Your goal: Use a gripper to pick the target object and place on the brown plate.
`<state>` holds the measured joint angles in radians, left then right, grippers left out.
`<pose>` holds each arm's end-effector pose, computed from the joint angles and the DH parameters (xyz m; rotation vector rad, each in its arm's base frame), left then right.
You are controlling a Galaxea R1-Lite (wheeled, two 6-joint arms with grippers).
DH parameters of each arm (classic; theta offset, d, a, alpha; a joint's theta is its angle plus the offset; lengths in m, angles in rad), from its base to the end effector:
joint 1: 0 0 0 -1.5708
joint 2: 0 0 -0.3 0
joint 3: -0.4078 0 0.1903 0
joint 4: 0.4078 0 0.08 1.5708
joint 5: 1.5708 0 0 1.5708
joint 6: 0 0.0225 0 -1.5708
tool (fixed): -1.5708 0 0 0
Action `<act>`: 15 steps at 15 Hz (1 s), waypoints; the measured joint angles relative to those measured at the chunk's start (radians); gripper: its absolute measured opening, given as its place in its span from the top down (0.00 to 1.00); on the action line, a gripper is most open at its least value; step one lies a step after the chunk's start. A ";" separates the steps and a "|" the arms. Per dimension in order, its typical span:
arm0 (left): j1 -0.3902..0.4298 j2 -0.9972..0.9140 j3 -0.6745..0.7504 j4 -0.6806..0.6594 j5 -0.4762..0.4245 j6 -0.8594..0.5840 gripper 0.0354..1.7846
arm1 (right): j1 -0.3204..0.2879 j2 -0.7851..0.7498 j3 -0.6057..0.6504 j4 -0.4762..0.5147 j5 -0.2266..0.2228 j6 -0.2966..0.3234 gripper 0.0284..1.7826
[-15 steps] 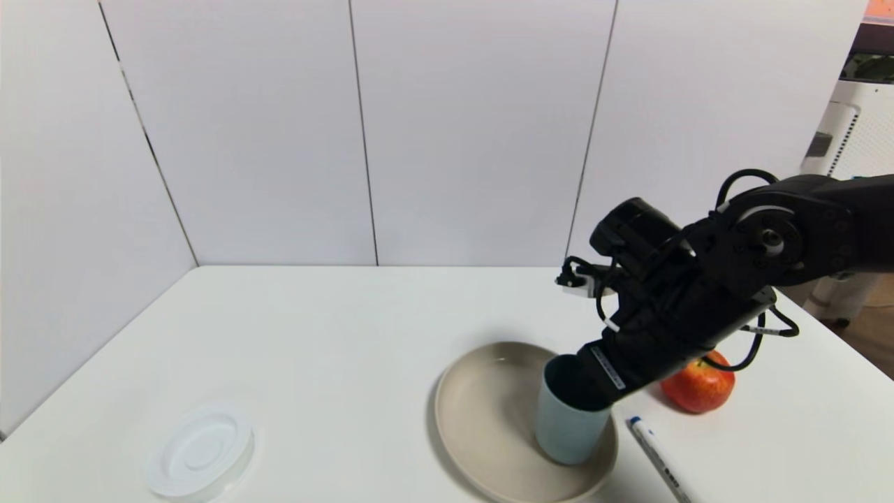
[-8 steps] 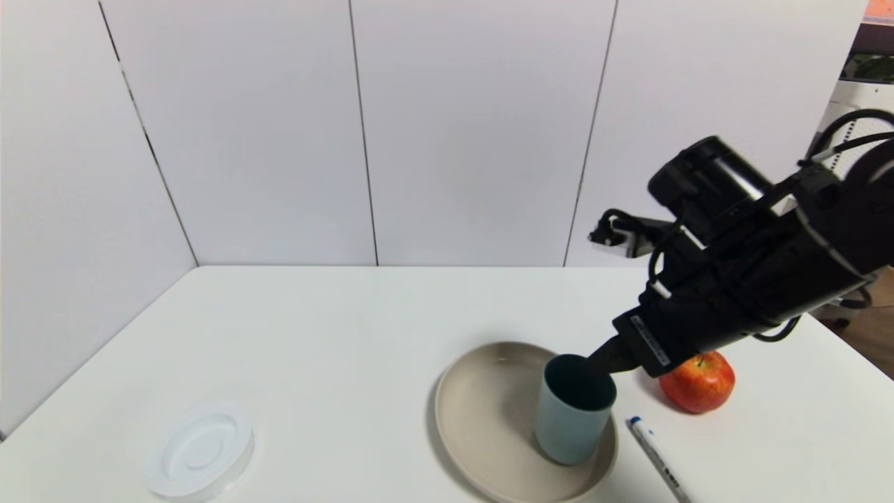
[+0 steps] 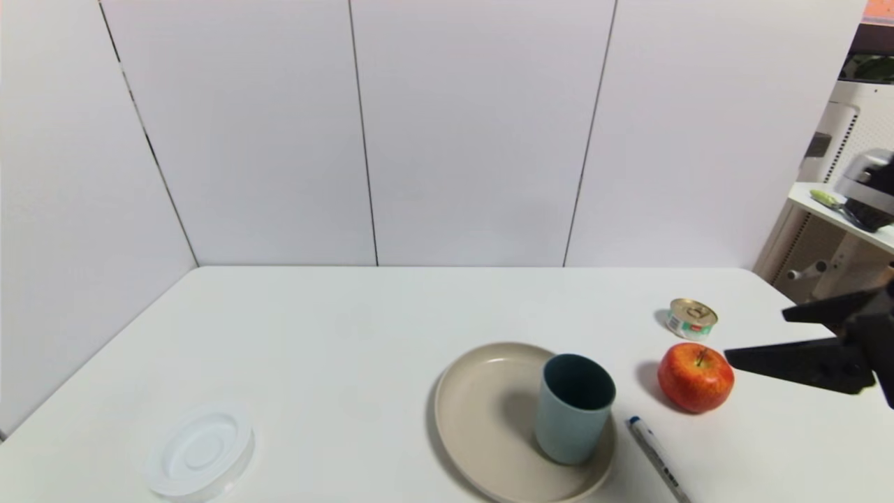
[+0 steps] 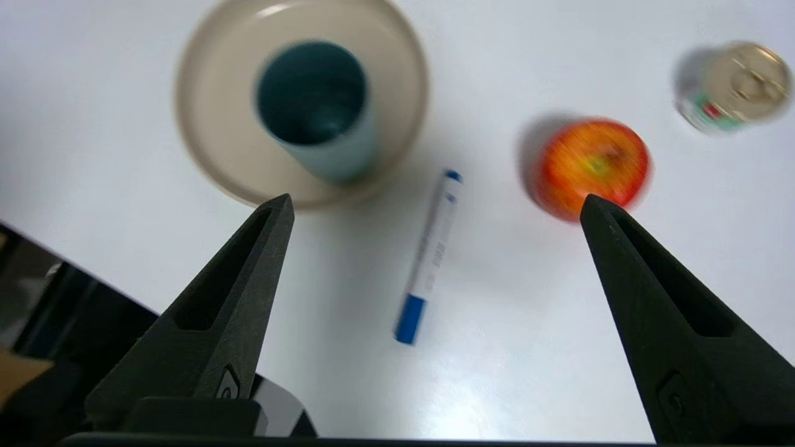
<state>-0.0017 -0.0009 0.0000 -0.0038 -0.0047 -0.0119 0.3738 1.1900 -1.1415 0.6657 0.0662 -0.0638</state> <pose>-0.0229 -0.0001 0.0758 -0.0119 -0.0047 -0.0064 0.1336 0.0540 0.2783 -0.1704 0.6980 0.4438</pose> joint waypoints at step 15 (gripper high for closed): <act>0.000 0.000 0.000 0.000 0.000 0.000 0.06 | -0.341 -0.945 1.140 -0.761 -0.097 -0.103 0.05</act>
<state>-0.0017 -0.0009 0.0000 -0.0043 -0.0043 -0.0115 0.0326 0.2447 -0.0017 -0.0957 -0.0313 -0.1668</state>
